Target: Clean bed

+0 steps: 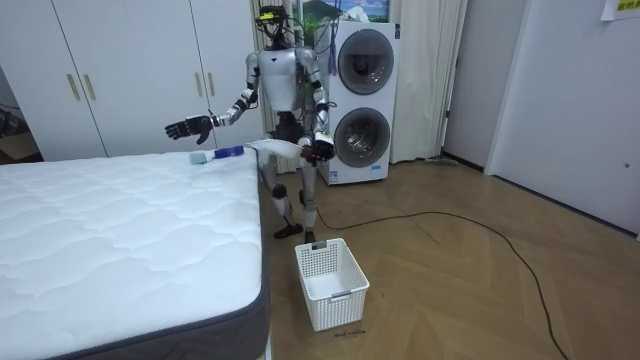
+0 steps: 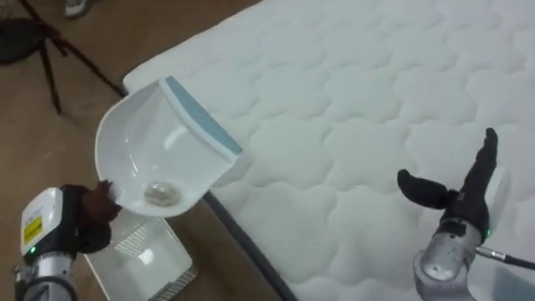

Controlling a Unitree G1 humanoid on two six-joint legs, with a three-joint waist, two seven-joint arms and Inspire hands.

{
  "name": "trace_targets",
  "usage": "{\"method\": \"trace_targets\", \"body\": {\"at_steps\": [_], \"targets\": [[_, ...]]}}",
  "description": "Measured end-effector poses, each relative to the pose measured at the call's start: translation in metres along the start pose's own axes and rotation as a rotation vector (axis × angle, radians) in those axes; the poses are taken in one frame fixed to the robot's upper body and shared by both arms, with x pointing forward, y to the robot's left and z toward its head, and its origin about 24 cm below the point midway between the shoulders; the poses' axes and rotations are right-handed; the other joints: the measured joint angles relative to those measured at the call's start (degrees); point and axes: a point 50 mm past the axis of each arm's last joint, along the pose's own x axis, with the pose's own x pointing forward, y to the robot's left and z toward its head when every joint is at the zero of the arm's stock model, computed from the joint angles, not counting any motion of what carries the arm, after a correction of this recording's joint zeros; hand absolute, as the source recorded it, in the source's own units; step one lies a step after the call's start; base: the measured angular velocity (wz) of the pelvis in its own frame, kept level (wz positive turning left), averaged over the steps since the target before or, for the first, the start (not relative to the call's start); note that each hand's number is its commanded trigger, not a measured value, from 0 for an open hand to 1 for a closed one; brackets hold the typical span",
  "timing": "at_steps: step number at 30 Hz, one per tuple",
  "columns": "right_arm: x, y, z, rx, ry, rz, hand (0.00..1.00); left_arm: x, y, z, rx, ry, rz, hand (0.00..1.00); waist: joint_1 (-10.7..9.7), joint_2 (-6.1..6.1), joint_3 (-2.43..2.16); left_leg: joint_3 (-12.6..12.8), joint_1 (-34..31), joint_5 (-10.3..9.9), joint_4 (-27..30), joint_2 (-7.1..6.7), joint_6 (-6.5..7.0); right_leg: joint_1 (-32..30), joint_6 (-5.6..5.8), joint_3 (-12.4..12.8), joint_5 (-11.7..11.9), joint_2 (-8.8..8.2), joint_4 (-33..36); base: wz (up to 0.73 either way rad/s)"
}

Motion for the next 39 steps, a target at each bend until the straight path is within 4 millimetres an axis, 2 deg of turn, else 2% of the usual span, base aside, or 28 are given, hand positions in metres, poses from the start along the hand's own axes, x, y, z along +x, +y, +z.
{"method": "trace_targets", "body": {"at_steps": [3,4,6,10,11,12,13,14,15,16,17,18,19,20,21,22,25,26,27,29,30,33,37,39], "targets": [[-0.004,0.009,0.002,-0.028,-0.029,0.052,0.0,0.0,0.003,-0.004,0.0,0.013,0.009,1.0,3.22,0.31,-0.08,-1.03,-0.31,0.67,-0.84,-0.75,0.21,0.06,0.04,-0.75,0.02,-0.21,0.01,0.25],[-0.006,0.014,0.003,-0.045,-0.043,0.087,0.0,0.0,0.003,-0.004,0.0,0.014,0.012,1.0,3.6,0.29,-0.1,-1.97,-0.5,1.03,-1.33,-1.37,0.29,0.43,0.1,-1.75,0.02,-0.44,0.16,0.38],[-0.007,0.019,0.006,-0.067,-0.067,0.119,0.0,0.0,0.003,-0.004,-0.003,0.009,0.012,1.0,3.59,0.3,-0.11,-2.76,-0.8,1.57,-2.0,-2.16,0.67,0.79,0.49,-2.03,-0.07,-0.81,0.53,0.54],[-0.007,0.02,0.006,-0.073,-0.069,0.127,0.0,0.0,0.003,-0.002,-0.009,-0.006,0.011,1.0,4.07,0.31,-0.22,-5.99,-0.54,2.45,-3.78,-4.47,1.53,0.8,1.07,-0.77,-0.4,-2.6,3.95,0.54],[-0.008,0.019,0.004,-0.078,-0.062,0.127,0.0,0.0,0.003,-0.001,-0.003,-0.011,0.011,1.0,3.89,0.21,-0.28,-8.15,-0.08,2.76,-4.54,-5.36,1.87,0.65,1.08,1.43,-0.41,-3.11,6.06,0.86],[-0.01,0.018,0.002,-0.084,-0.056,0.128,0.0,0.0,0.002,0.0,0.004,-0.019,0.009,1.0,2.7,-0.03,-0.6,-11.1,0.0,2.99,-4.62,-6.33,2.29,-0.01,1.12,5.27,-0.38,-3.44,8.59,1.02],[-0.01,0.017,0.001,-0.086,-0.053,0.129,0.0,0.001,0.002,0.0,0.005,-0.022,0.009,1.0,1.94,-0.1,-0.62,-12.83,0.12,3.2,-4.51,-6.79,2.57,-0.84,1.16,7.36,-0.35,-3.54,10.15,1.18],[-0.011,0.017,-0.001,-0.089,-0.045,0.134,0.0,0.001,0.002,0.002,0.007,-0.028,0.007,1.0,1.24,-0.32,-0.84,-16.38,0.07,3.58,-4.85,-7.51,2.85,-2.88,1.27,15.95,-1.4,-1.88,10.63,1.1],[-0.012,0.017,-0.002,-0.094,-0.048,0.145,0.0,0.001,0.002,0.002,0.008,-0.031,0.007,1.0,0.56,-0.41,-0.87,-19.13,-0.22,4.03,-5.33,-7.62,2.83,-5.02,1.03,23.21,-1.9,0.97,8.29,1.13],[-0.012,0.018,-0.002,-0.106,-0.055,0.15,0.0,0.002,0.002,0.002,0.012,-0.033,0.007,1.0,-0.09,-0.36,-0.84,-21.05,-0.59,4.29,-5.34,-7.73,2.77,-6.12,0.98,25.61,-1.76,2.11,6.9,1.36],[-0.014,0.018,-0.002,-0.132,-0.069,0.155,0.0,0.004,0.005,0.003,0.019,-0.04,0.007,1.0,-1.68,-0.64,-0.84,-24.85,-1.15,4.94,-5.18,-8.22,2.64,-8.4,1.14,30.13,-0.7,3.6,4.0,1.57],[-0.014,0.018,-0.002,-0.147,-0.081,0.158,0.0,0.006,0.006,0.003,0.022,-0.045,0.008,1.0,-2.56,-1.02,-0.82,-27.38,-1.27,5.28,-4.9,-8.78,2.42,-10.53,1.89,34.14,1.9,3.85,1.32,1.77],[-0.014,0.018,-0.002,-0.148,-0.086,0.155,0.0,0.008,0.008,0.003,0.026,-0.052,0.007,1.0,-3.18,-1.21,-0.83,-29.84,-1.9,4.95,-3.65,-9.55,2.07,-11.82,3.14,37.34,5.73,4.11,-0.27,1.39],[-0.015,0.018,-0.003,-0.151,-0.084,0.155,0.0,0.01,0.01,0.004,0.031,-0.058,0.004,1.0,-3.52,-1.45,-0.83,-30.83,-2.32,4.66,-2.81,-10.25,1.83,-11.87,3.12,38.21,7.39,4.18,-0.29,1.34],[-0.015,0.015,-0.005,-0.159,-0.08,0.152,0.0,0.011,0.011,0.004,0.037,-0.067,-0.006,1.0,-3.72,-1.62,-1.19,-31.25,-3.18,4.21,-1.59,-10.59,1.54,-11.42,2.27,37.48,8.36,3.81,0.04,1.04],[-0.013,0.013,-0.005,-0.163,-0.083,0.147,0.0,0.012,0.012,0.004,0.036,-0.075,-0.007,1.0,-3.27,-1.01,-0.97,-30.47,-3.36,4.08,-1.36,-10.24,1.38,-11.29,1.91,36.22,8.07,3.88,0.07,0.81],[-0.01,0.014,-0.001,-0.176,-0.102,0.182,0.0,0.013,0.014,0.003,0.045,-0.073,-0.007,1.0,-1.55,0.42,-0.38,-31.03,-5.41,4.03,-0.85,-9.79,1.07,-12.63,1.76,35.08,7.68,4.34,0.97,0.33],[-0.01,0.015,-0.001,-0.182,-0.104,0.194,0.0,0.014,0.015,0.003,0.047,-0.075,-0.004,1.0,-1.41,0.46,-0.38,-31.37,-6.06,3.96,-0.45,-9.89,0.98,-13.2,1.64,34.97,7.5,4.33,1.32,0.27],[-0.011,0.016,-0.002,-0.19,-0.107,0.213,0.0,0.018,0.019,0.004,0.052,-0.082,0.006,1.0,-1.32,0.47,-0.09,-31.91,-7.34,3.78,0.27,-10.36,0.88,-14.11,1.19,34.54,7.18,4.24,2.42,0.27],[-0.01,0.017,-0.002,-0.199,-0.11,0.221,0.0,0.026,0.023,0.007,0.064,-0.088,0.017,1.0,-1.28,0.33,0.34,-32.0,-9.24,3.33,2.01,-10.35,0.93,-15.71,0.86,34.61,6.13,4.06,4.61,0.38],[-0.009,0.018,-0.003,-0.21,-0.106,0.223,0.0,0.032,0.025,0.007,0.072,-0.083,0.017,1.0,-1.21,0.37,0.56,-31.46,-10.48,2.7,3.9,-10.2,1.09,-16.42,0.81,34.56,5.3,3.98,6.03,0.35],[-0.004,0.024,-0.006,-0.247,-0.091,0.244,0.0,0.04,0.027,0.001,0.116,-0.061,0.002,1.0,-1.14,0.35,0.8,-29.3,-12.83,0.74,7.0,-9.36,1.5,-18.24,0.83,34.35,3.39,3.99,8.93,0.13],[0.0,0.034,-0.001,-0.274,-0.125,0.279,0.0,0.049,0.038,0.0,0.171,-0.079,0.013,1.0,-1.17,1.08,1.47,-29.14,-16.24,0.62,7.76,-9.51,1.69,-21.69,0.93,34.26,3.28,3.64,10.02,0.0],[-0.002,0.037,-0.004,-0.315,-0.131,0.311,0.0,0.056,0.045,0.002,0.204,-0.098,0.022,1.0,-1.28,1.41,1.67,-29.25,-18.03,0.68,7.99,-9.7,1.73,-23.56,0.88,33.91,3.14,3.35,10.69,0.03]]}}
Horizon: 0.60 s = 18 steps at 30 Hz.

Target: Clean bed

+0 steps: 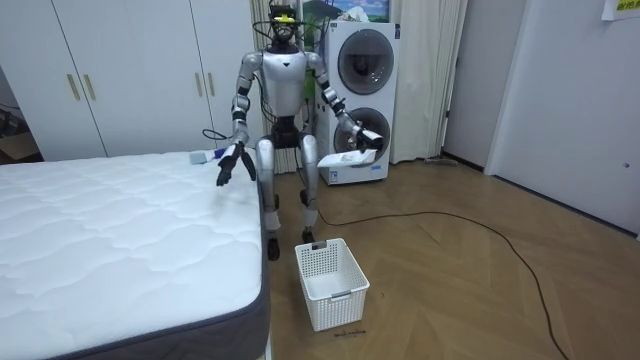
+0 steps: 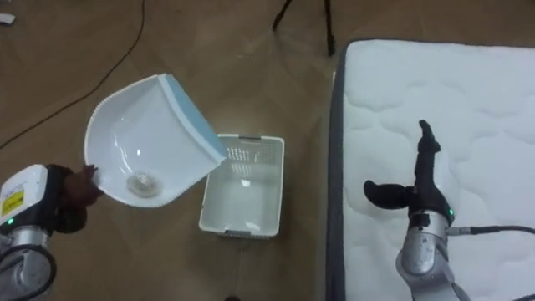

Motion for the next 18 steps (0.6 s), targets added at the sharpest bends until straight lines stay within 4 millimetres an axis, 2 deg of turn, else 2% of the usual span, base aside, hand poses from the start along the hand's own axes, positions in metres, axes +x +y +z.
{"method": "trace_targets", "body": {"at_steps": [1,3,6,7,10,11,12,14,18], "targets": [[-0.001,0.002,-0.001,-0.007,0.003,0.018,0.0,0.002,0.003,0.0,0.01,-0.005,0.004,1.0,-0.12,0.04,0.02,-0.07,-0.58,0.01,0.11,-0.12,0.01,-0.61,-0.07,-0.25,-0.15,-0.22,0.36,0.2],[-0.003,0.007,-0.003,-0.019,0.004,0.055,0.0,0.013,0.016,0.002,0.063,-0.043,0.024,1.0,-1.87,0.7,0.35,-1.13,-2.96,0.15,0.63,-1.02,0.11,-2.64,0.09,-1.45,-1.05,-1.19,1.73,0.34],[-0.005,0.01,-0.003,-0.037,-0.002,0.078,0.0,0.027,0.031,0.011,0.123,-0.102,0.044,1.0,-2.61,1.1,0.54,-0.46,-4.34,0.32,0.67,-1.62,0.42,-4.58,0.32,-1.68,-1.81,-2.26,3.49,0.19],[-0.006,0.012,-0.003,-0.045,-0.008,0.089,0.0,0.033,0.036,0.015,0.145,-0.122,0.05,1.0,-3.33,1.51,0.71,0.82,-4.78,0.46,0.64,-1.58,0.73,-4.85,0.43,-2.42,-2.27,-2.9,4.22,0.28],[-0.006,0.014,-0.005,-0.097,-0.016,0.122,0.0,0.044,0.046,0.027,0.193,-0.172,0.059,1.0,-4.3,2.46,0.78,2.55,-6.16,0.65,0.7,-1.4,1.27,-6.2,0.56,-2.51,-2.7,-3.47,4.79,0.15],[-0.006,0.014,-0.005,-0.108,-0.022,0.129,0.0,0.045,0.047,0.028,0.203,-0.177,0.058,1.0,-4.33,2.64,0.77,2.63,-6.39,0.67,0.72,-1.43,1.32,-6.61,0.56,-2.5,-2.7,-3.53,4.92,-0.06],[-0.006,0.014,-0.005,-0.117,-0.025,0.137,0.0,0.046,0.048,0.029,0.218,-0.18,0.05,1.0,-4.48,3.27,0.95,2.63,-6.7,0.62,0.7,-1.46,1.42,-6.91,0.57,-2.56,-2.7,-3.6,5.08,-0.04],[-0.008,0.017,-0.006,-0.126,-0.025,0.156,0.0,0.046,0.046,0.03,0.241,-0.184,0.033,1.0,-4.75,3.6,0.93,3.08,-6.93,0.62,0.63,-1.44,1.43,-7.61,0.58,-2.37,-2.7,-3.71,5.33,-0.08],[-0.007,0.016,-0.006,-0.148,-0.029,0.174,0.0,0.046,0.04,0.033,0.312,-0.209,-0.026,1.0,-5.99,5.19,0.88,3.53,-8.21,0.74,0.71,-1.5,1.61,-8.77,0.57,-2.65,-2.97,-4.32,6.33,0.05]]}}
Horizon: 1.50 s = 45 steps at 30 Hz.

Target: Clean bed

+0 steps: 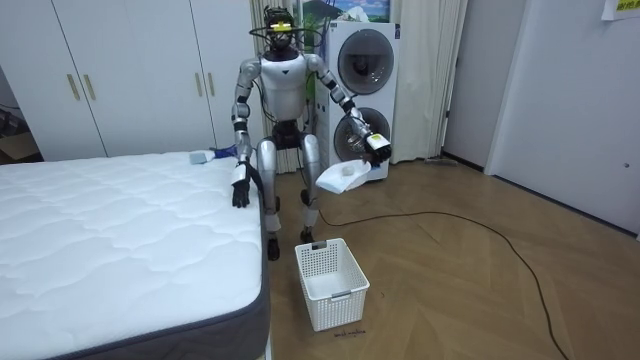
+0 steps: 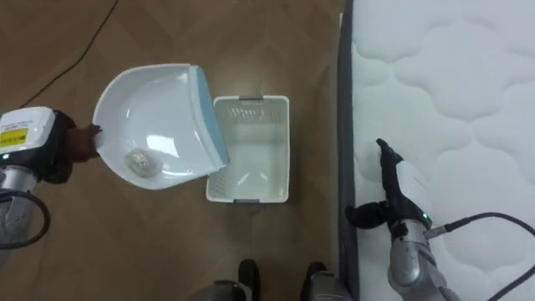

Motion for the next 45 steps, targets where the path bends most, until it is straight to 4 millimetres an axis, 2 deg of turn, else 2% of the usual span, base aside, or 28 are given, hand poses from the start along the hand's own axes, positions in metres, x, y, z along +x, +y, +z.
{"method": "trace_targets", "body": {"at_steps": [8,10,16,19,22,30,34,41,43,45], "targets": [[0.002,-0.002,0.002,-0.108,-0.035,0.016,0.0,0.005,0.002,-0.008,0.074,0.042,-0.071,1.0,-0.48,0.17,-0.03,0.75,-0.98,0.34,0.04,-0.19,0.2,-1.52,-0.06,0.3,-0.22,-0.36,0.87,0.0],[0.002,-0.002,0.003,-0.131,-0.044,0.023,0.0,0.005,0.004,-0.013,0.138,0.033,-0.101,1.0,-0.47,0.2,-0.05,0.66,-1.56,0.36,0.18,-0.17,0.17,-2.06,-0.08,0.3,-0.25,-0.3,0.93,0.0],[0.0,-0.003,0.005,-0.127,-0.05,0.004,0.0,0.004,0.008,-0.027,0.228,0.086,-0.162,1.0,-0.7,0.47,-0.09,0.74,-2.59,0.45,0.41,-0.39,0.15,-3.61,-0.12,0.16,-0.48,-0.79,2.26,0.02],[-0.001,-0.003,0.007,-0.128,-0.047,-0.012,0.0,0.005,0.009,-0.033,0.237,0.118,-0.197,1.0,-0.74,0.81,-0.09,0.7,-2.62,0.45,0.52,-0.58,0.16,-4.03,-0.08,0.14,-0.76,-1.18,3.14,0.01],[-0.002,-0.004,0.006,-0.13,-0.049,-0.033,0.0,0.01,0.017,-0.042,0.248,0.168,-0.213,1.0,-0.77,1.88,-0.09,0.72,-3.24,0.42,1.4,-0.53,0.17,-4.26,-0.13,0.13,-1.16,-1.08,3.73,0.08],[-0.003,-0.007,0.011,-0.121,-0.052,-0.066,0.0,0.015,0.032,-0.058,0.203,0.284,-0.203,1.0,-0.2,3.6,-0.4,1.8,-3.49,0.42,2.52,-0.23,0.16,-5.24,-0.44,1.06,-1.37,-1.16,5.29,-0.05],[-0.006,-0.005,0.01,-0.118,-0.055,-0.059,0.0,0.019,0.043,-0.064,0.152,0.326,-0.179,1.0,-0.26,3.63,-0.42,2.3,-3.48,0.42,2.89,-0.1,0.16,-5.53,-0.53,1.71,-1.5,-1.04,5.75,-0.05],[-0.006,-0.006,0.01,-0.116,-0.057,-0.052,0.0,0.025,0.053,-0.063,0.079,0.343,-0.167,1.0,-0.3,4.09,-0.25,2.99,-2.84,0.41,2.75,-0.06,0.16,-5.26,-0.53,2.03,-1.51,-1.06,5.93,-0.01],[-0.005,-0.007,0.01,-0.112,-0.058,-0.051,0.0,0.025,0.052,-0.063,0.076,0.343,-0.176,1.0,-0.65,4.73,-0.11,3.09,-2.47,0.4,2.58,-0.15,0.19,-4.96,-0.46,1.91,-1.67,-1.26,6.0,0.02],[-0.004,-0.011,0.01,-0.119,-0.066,-0.057,0.0,0.024,0.053,-0.064,0.075,0.347,-0.177,1.0,-1.01,5.97,0.31,3.74,-2.25,0.28,2.58,-0.2,0.37,-5.18,-0.31,2.5,-1.87,-1.42,6.2,-0.05]]}}
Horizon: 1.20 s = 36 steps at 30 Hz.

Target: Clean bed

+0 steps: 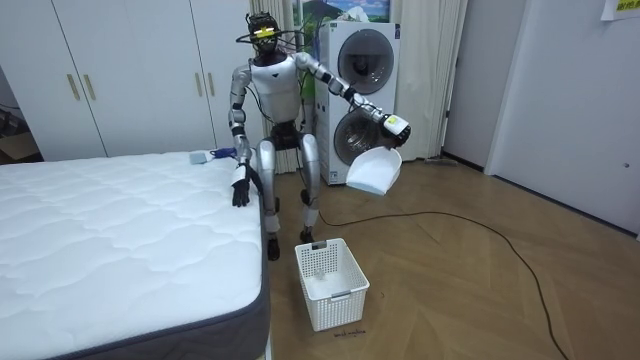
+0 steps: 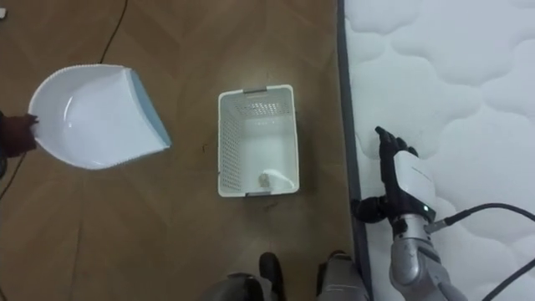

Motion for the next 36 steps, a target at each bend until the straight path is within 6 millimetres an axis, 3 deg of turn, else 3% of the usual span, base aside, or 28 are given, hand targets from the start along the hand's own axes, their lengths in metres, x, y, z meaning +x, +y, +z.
{"method": "trace_targets", "body": {"at_steps": [2,4,7,10,15,17,19,20,22,26,27,31,34,36], "targets": [[0.001,-0.002,0.001,-0.016,-0.02,-0.003,0.0,0.0,0.001,-0.002,0.003,0.005,0.003,1.0,0.0,0.32,0.04,1.12,0.53,-0.03,-0.5,-0.25,0.06,-0.53,0.12,1.29,-0.37,-0.25,0.86,-0.18],[0.002,-0.008,0.001,-0.033,-0.045,-0.001,0.0,0.0,0.003,-0.005,0.006,0.01,0.007,1.0,-0.82,1.8,0.0,1.81,1.28,0.0,-1.23,-0.45,0.11,-0.52,0.2,2.01,-0.59,-0.42,1.01,-0.12],[0.003,-0.012,0.002,-0.044,-0.068,-0.002,0.0,0.0,0.004,-0.005,-0.005,0.011,0.009,1.0,-1.33,3.03,0.08,3.31,3.65,0.13,-3.06,-1.13,0.19,0.05,0.35,3.43,-1.3,-1.11,1.76,-0.14],[0.002,-0.009,0.003,-0.041,-0.084,0.013,0.0,0.0,0.004,-0.005,-0.059,0.014,0.014,1.0,-1.58,3.31,0.03,5.62,6.38,0.13,-4.6,-1.07,0.18,0.91,0.42,5.44,-1.85,-0.91,1.9,-0.24],[0.001,-0.007,0.006,-0.035,-0.115,0.041,0.0,-0.003,0.002,-0.003,-0.12,-0.009,0.07,1.0,-1.96,3.22,0.01,7.0,7.93,0.08,-5.05,-0.66,0.08,1.41,0.22,7.3,-2.07,-0.31,1.63,-0.21],[-0.001,-0.006,0.006,-0.047,-0.127,0.051,0.0,-0.007,-0.005,-0.002,-0.147,-0.036,0.099,1.0,-1.51,2.51,-0.05,7.58,8.83,0.06,-5.47,-0.77,0.06,1.39,0.22,8.66,-2.07,0.04,1.73,-0.4],[-0.005,-0.002,0.003,-0.045,-0.121,0.07,0.0,-0.016,-0.015,-0.006,-0.189,-0.058,0.134,1.0,0.33,0.41,-0.36,7.03,10.04,-0.14,-5.6,-0.8,-0.34,1.61,0.26,11.59,-1.97,1.33,1.45,-0.66],[-0.006,0.0,0.001,-0.044,-0.112,0.076,0.0,-0.019,-0.02,-0.007,-0.198,-0.061,0.14,1.0,0.56,-0.02,-0.44,6.64,10.61,-0.27,-5.78,-0.69,-0.57,2.01,0.21,12.14,-1.81,1.79,1.03,-0.67],[-0.014,0.004,-0.009,-0.043,-0.072,0.094,0.0,-0.036,-0.042,-0.014,-0.215,-0.084,0.132,1.0,1.31,-1.42,-1.33,4.94,12.92,-0.75,-6.84,-0.1,-1.39,4.26,0.12,13.69,-0.82,3.7,-1.52,-0.62],[-0.032,0.004,-0.031,-0.004,0.035,0.094,0.0,-0.055,-0.064,-0.02,-0.232,-0.123,0.098,1.0,1.83,-3.25,-2.31,3.6,16.88,-1.09,-8.14,0.71,-1.85,9.42,0.21,14.12,0.63,5.55,-6.28,-0.31],[-0.035,0.002,-0.039,0.032,0.084,0.078,0.0,-0.056,-0.063,-0.017,-0.241,-0.146,0.106,1.0,2.39,-3.64,-2.56,3.47,17.76,-1.19,-8.81,1.26,-2.0,10.61,0.23,14.16,1.59,6.2,-8.12,-0.19],[-0.042,-0.005,-0.052,0.111,0.18,0.008,0.0,-0.063,-0.051,-0.006,-0.315,-0.223,0.169,1.0,2.73,-4.22,-2.81,2.97,20.34,-1.4,-11.22,2.7,-2.2,14.06,0.53,13.83,3.96,7.34,-12.95,-0.14],[-0.051,-0.003,-0.059,0.149,0.232,-0.018,0.0,-0.077,-0.049,0.012,-0.399,-0.294,0.221,1.0,3.21,-5.0,-3.04,3.41,23.93,-1.53,-13.92,2.79,-2.04,16.88,0.99,15.12,5.13,7.95,-15.54,-0.27],[-0.058,0.004,-0.06,0.183,0.258,-0.013,0.0,-0.086,-0.047,0.026,-0.439,-0.37,0.236,1.0,3.38,-6.2,-3.03,4.62,26.5,-1.6,-15.08,2.92,-1.97,18.81,1.12,16.3,5.59,8.38,-16.63,-0.34]]}}
